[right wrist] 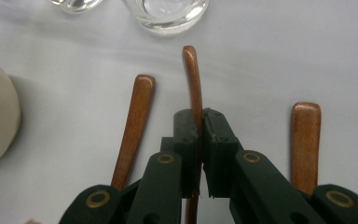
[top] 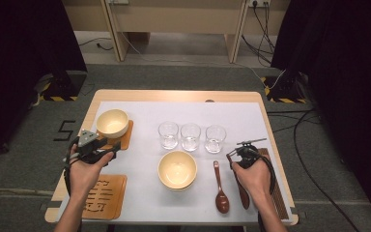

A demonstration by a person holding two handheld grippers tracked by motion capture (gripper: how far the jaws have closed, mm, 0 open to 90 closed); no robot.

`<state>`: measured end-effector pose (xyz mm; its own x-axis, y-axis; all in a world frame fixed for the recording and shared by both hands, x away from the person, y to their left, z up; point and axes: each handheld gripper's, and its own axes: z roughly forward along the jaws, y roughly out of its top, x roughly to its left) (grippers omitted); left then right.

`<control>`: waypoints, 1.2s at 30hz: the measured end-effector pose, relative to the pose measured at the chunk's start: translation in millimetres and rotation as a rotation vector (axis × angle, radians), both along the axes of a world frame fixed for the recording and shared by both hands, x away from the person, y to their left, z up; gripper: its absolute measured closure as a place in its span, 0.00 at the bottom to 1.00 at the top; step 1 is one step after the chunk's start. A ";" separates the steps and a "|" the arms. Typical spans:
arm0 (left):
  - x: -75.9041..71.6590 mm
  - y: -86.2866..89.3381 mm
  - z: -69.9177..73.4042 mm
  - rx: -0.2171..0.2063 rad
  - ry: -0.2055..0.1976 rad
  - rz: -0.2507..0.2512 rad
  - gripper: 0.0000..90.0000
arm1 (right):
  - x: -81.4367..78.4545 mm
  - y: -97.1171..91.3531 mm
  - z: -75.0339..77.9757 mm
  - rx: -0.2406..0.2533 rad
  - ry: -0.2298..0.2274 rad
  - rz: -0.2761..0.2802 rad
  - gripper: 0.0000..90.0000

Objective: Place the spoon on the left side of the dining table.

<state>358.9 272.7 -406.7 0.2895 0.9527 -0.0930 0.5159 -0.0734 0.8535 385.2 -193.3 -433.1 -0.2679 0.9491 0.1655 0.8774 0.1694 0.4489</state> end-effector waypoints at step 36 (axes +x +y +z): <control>-1.1 -1.6 1.5 -0.003 -0.020 -0.010 0.47 | -9.1 -4.5 37.4 0.107 -0.294 0.014 0.94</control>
<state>357.8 271.1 -405.3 0.3011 0.9493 -0.0903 0.4979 -0.0758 0.8639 376.1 -197.8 -395.7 -0.3322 0.9263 0.1776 0.7049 0.1187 0.6993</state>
